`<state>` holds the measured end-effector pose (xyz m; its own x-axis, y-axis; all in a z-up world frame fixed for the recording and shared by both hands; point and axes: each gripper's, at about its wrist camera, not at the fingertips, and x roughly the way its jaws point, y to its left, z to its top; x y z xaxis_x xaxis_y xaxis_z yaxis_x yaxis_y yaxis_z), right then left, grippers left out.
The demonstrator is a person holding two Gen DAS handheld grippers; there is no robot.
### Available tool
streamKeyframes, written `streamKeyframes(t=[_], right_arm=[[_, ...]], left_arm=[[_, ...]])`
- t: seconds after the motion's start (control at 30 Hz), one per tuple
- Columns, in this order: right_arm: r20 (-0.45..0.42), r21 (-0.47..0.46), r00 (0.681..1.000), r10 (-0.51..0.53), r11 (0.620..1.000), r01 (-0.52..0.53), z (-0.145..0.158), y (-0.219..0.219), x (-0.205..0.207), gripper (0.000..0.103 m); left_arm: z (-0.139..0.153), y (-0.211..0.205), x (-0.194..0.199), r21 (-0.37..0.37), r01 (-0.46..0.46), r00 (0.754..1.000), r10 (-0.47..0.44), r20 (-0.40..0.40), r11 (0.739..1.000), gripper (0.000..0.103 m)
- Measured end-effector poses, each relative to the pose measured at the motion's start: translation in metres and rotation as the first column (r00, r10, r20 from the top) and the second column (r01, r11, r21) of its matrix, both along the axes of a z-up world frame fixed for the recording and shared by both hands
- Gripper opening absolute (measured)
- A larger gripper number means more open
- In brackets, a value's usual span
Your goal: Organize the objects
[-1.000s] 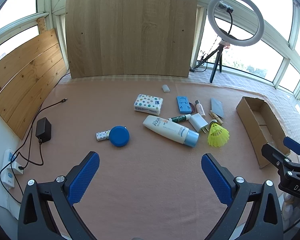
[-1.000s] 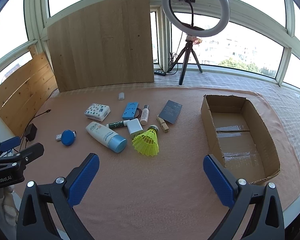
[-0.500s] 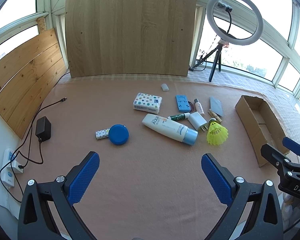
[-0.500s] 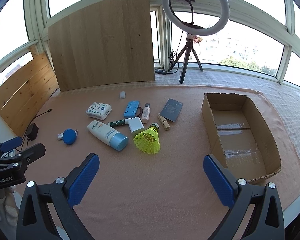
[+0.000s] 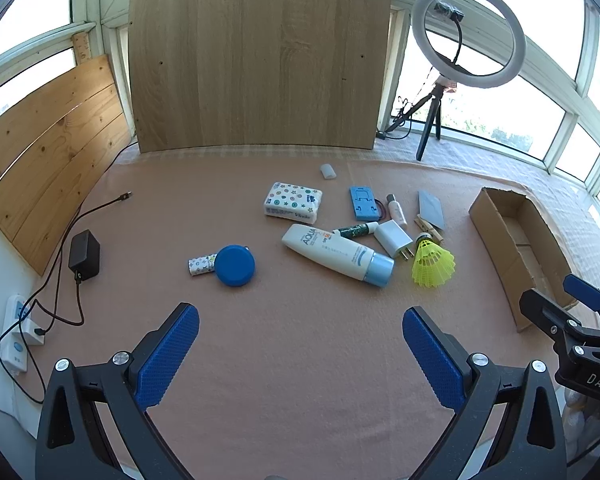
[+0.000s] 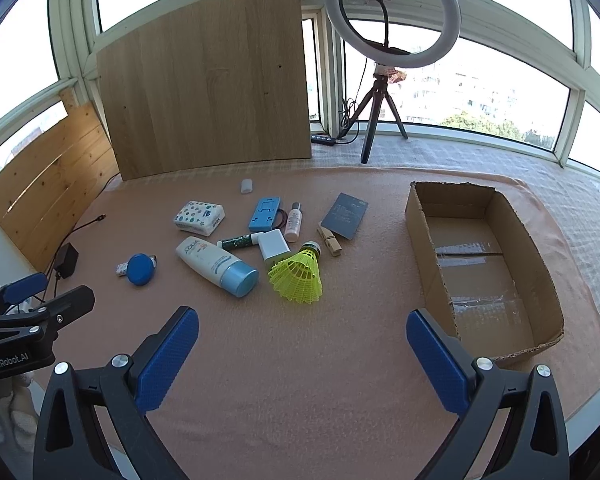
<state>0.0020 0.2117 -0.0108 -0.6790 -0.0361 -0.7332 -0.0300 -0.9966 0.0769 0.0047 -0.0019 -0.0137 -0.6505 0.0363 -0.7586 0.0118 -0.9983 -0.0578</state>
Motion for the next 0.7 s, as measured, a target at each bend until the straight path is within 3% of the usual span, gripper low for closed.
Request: streamKeyframes(t=[0.7], right_arm=[[0.008,-0.008,1.0,0.005,1.0,-0.005,-0.002,0.0001,-0.0036,0.103]], left_arm=[[-0.0009,0.0009,-0.0028,-0.002,0.0,1.0,0.0,0.003,1.0,0.103]])
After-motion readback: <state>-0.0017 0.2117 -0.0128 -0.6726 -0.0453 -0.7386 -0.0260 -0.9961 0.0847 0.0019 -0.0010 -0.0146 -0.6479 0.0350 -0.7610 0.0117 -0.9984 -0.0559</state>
